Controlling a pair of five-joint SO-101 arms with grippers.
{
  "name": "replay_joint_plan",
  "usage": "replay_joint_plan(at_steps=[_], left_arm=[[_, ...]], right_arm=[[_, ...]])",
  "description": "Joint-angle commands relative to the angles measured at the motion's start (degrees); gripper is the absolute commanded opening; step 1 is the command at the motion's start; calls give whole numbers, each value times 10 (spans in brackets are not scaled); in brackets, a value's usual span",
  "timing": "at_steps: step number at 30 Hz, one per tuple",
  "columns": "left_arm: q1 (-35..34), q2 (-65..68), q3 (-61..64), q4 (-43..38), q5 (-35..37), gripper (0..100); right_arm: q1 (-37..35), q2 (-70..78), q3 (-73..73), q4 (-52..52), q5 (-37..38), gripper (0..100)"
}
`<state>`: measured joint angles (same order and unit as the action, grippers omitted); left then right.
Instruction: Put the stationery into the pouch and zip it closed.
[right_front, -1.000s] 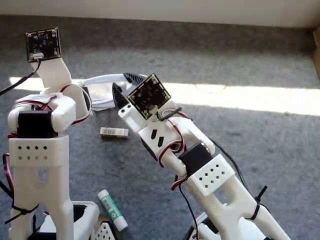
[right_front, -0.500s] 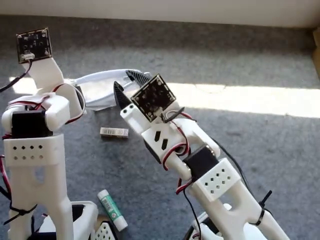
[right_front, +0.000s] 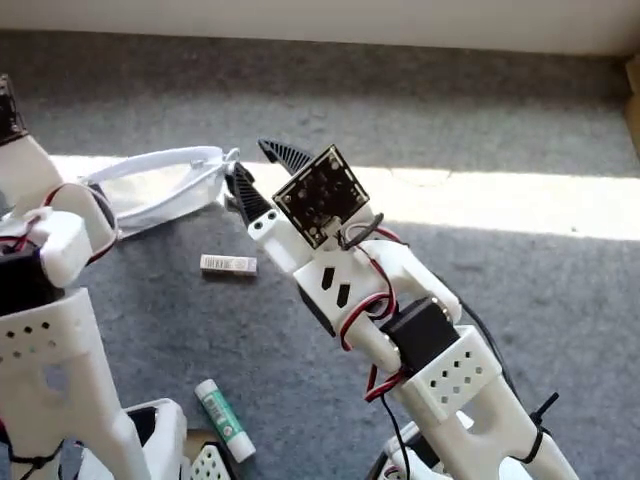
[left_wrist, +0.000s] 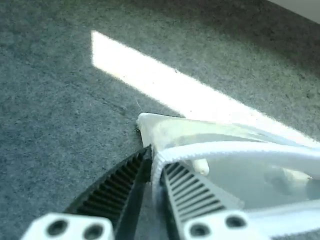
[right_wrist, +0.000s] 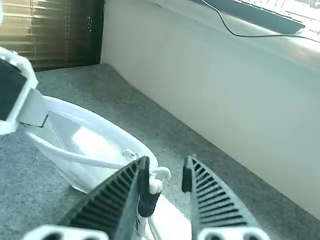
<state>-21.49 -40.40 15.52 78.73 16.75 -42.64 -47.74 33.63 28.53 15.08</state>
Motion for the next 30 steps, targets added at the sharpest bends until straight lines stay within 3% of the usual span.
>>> replay_joint_plan(at_steps=[1,7,19,25,30], left_arm=[[-33,-75,19,-22,7,7],[-51,-94,53,-53,8,7],[-88,-88,56,-65,7,7],[-95,-7,36,-82,7,6],[-104,51,12,-81,7,6]], right_arm=[[-7,-18,-35,3,3,108],[-6,-4,-37,7,4,108],[-7,134,-128,125,3,108],[-47,145,-101,126,1,108],[-87,145,-12,96,-52,114]])
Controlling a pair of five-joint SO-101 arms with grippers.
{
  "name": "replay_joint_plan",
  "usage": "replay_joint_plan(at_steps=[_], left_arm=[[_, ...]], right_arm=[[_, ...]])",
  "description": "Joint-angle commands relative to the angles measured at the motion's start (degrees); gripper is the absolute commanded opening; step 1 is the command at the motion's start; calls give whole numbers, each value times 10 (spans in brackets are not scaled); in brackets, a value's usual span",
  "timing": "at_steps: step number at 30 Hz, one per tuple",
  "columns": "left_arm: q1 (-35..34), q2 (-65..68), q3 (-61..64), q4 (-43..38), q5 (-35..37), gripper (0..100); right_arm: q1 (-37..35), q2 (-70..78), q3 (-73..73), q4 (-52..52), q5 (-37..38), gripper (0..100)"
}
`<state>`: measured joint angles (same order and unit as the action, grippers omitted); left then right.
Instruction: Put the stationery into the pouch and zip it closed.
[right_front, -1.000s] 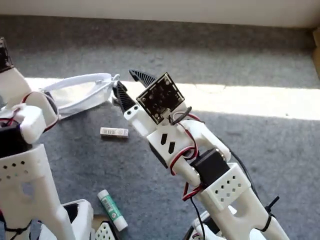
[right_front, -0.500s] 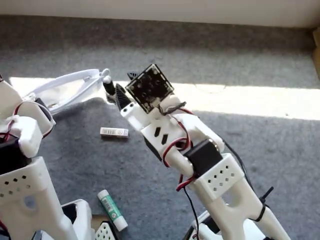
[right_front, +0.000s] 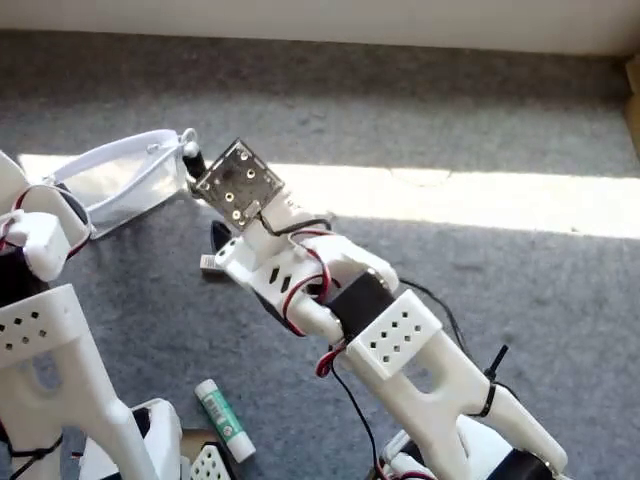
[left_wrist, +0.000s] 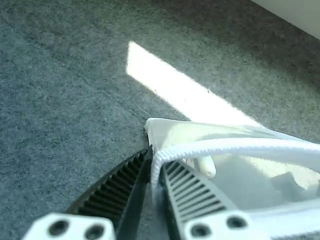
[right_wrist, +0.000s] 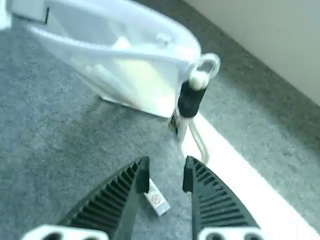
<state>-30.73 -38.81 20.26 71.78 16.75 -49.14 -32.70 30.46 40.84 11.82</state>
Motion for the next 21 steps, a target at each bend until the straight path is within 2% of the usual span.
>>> replay_joint_plan(at_steps=[1,7,11,21], left_arm=[[-12,39,-36,-14,7,6],[-18,44,-37,-16,8,6],[-20,44,-37,-16,8,6],[-20,47,-34,-16,7,6]], right_arm=[[-25,-4,36,-38,-17,120],[-26,9,110,-89,-19,230],[-32,94,109,-93,-18,231],[-27,300,-21,-108,-18,231]])
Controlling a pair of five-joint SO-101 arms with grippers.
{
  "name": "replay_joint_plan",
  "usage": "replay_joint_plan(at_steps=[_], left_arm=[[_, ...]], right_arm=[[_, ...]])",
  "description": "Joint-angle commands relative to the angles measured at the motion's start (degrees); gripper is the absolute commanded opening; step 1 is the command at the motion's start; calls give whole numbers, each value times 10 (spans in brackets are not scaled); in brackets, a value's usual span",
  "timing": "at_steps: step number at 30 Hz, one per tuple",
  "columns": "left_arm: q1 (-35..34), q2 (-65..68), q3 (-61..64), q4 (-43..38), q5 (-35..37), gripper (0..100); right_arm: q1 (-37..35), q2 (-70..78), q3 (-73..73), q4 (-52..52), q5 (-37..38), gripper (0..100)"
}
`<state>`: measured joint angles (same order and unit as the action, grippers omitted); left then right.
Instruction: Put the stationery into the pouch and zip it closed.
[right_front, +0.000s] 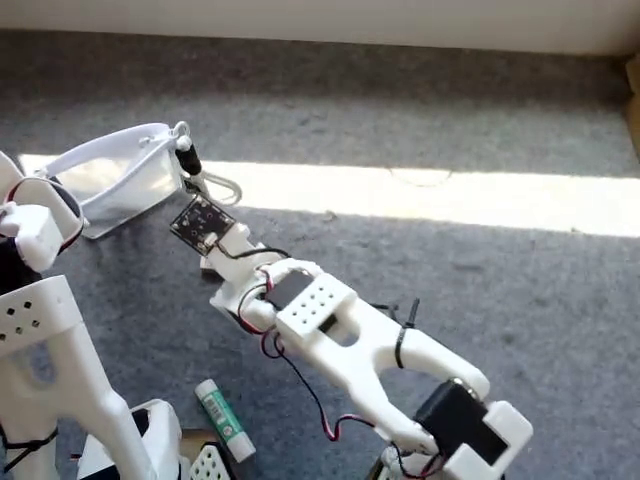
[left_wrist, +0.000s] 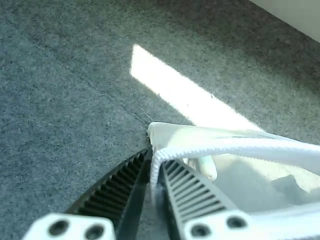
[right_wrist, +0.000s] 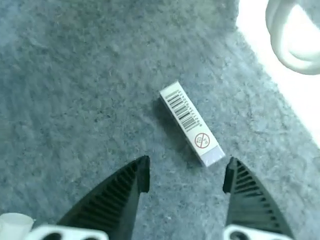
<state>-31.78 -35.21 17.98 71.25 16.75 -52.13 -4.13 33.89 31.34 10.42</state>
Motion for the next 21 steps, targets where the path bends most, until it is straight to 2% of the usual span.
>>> replay_joint_plan(at_steps=[1,8,16,19,21], left_arm=[[-9,11,-11,-11,7,6],[-9,12,-10,-11,6,6],[-9,12,-9,-10,5,6],[-9,12,-9,-9,5,6],[-9,12,-9,-9,5,6]], right_arm=[[4,27,-64,-13,-3,231],[31,83,-112,-13,-3,231],[30,160,-145,-11,-1,231],[31,171,-145,-9,38,226],[31,172,-143,-9,47,187]])
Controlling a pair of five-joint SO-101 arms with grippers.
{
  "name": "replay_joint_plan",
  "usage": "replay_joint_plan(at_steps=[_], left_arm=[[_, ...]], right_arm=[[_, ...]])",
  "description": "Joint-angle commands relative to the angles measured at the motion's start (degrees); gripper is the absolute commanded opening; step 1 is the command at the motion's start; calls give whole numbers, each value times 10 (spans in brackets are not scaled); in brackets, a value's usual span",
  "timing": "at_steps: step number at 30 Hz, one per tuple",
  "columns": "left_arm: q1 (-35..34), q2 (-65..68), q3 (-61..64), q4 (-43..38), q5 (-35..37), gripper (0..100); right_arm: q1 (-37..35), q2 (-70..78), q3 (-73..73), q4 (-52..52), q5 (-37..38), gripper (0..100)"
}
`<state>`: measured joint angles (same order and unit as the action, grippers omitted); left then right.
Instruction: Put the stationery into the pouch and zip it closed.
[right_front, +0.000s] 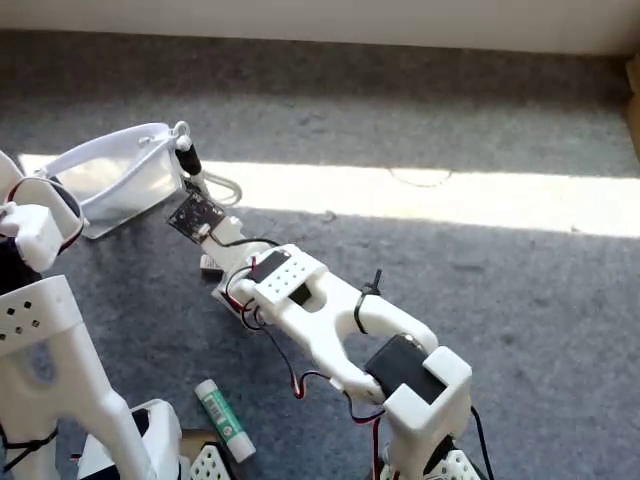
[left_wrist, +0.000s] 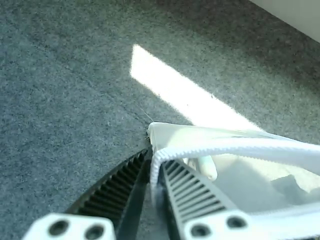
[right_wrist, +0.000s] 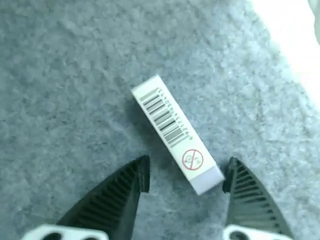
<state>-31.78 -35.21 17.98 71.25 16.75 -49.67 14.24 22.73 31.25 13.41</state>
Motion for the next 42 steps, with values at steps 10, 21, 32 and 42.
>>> replay_joint_plan(at_steps=[10,21,32,42], left_arm=[[-8,12,-9,-9,5,6],[-7,12,-9,-9,5,6],[-5,8,-8,-6,7,6],[76,7,-2,-6,5,6]], right_arm=[[8,-12,-30,-8,20,62],[10,-23,-22,-7,80,3],[41,-217,96,79,84,4],[116,-393,207,189,79,4]])
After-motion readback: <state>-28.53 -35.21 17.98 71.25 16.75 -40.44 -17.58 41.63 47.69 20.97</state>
